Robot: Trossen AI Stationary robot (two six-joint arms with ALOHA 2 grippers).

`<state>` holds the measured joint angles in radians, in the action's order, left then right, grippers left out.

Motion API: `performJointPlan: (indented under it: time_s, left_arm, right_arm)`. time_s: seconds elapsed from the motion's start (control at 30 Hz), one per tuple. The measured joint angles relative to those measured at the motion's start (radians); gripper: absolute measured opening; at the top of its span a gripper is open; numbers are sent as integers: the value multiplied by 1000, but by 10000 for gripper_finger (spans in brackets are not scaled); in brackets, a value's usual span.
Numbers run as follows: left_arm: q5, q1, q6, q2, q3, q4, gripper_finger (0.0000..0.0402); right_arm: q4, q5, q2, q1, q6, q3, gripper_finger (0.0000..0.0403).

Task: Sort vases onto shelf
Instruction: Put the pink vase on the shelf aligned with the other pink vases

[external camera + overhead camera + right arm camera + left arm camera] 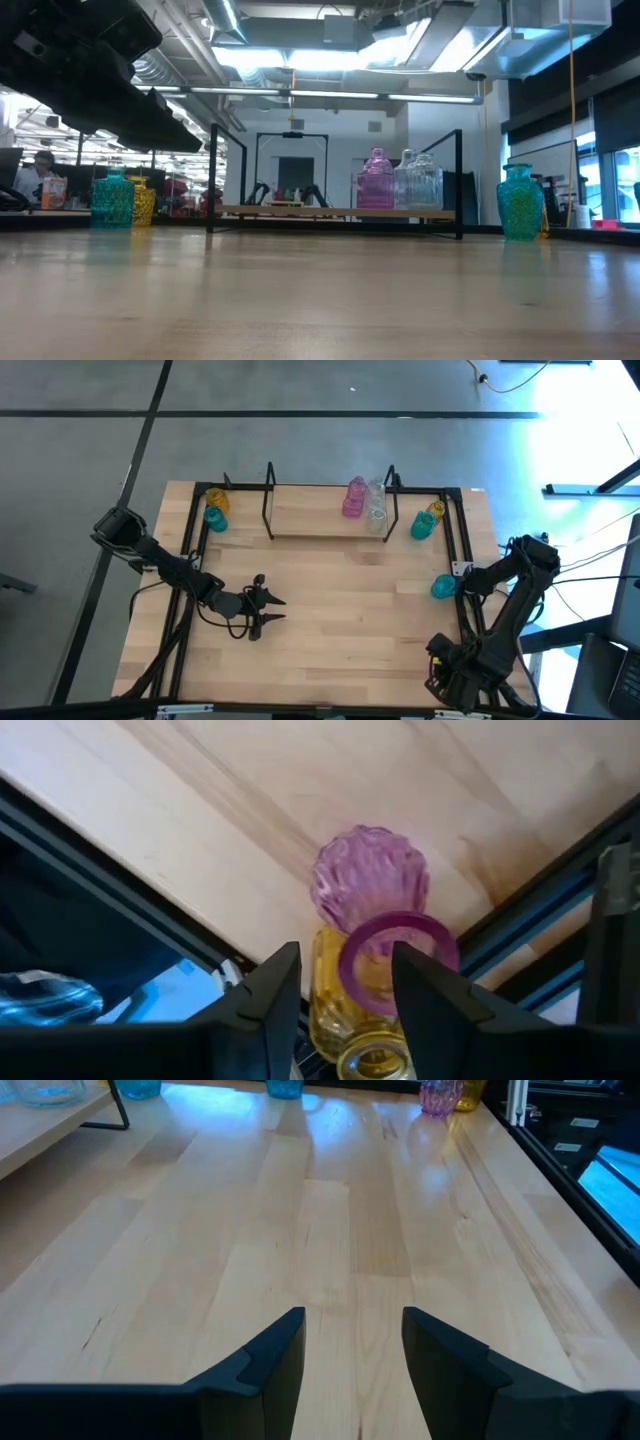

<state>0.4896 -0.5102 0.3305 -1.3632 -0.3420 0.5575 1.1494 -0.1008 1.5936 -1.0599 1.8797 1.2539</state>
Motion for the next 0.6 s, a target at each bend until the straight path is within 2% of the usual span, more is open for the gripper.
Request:
performJointPlan:
  time_s: [0.2,0.3,0.6]
  left_arm:
    - [0,0,0,0,0,0,162]
    - [0,0,0,0,0,0,162]
    - [0,0,0,0,0,0,162]
  right_arm:
    - [-1,-8,0,0,-3,-21,143]
    - [-1,-9,0,0,-8,-29,130]
    - [6,-9,0,0,-61,-41,27]
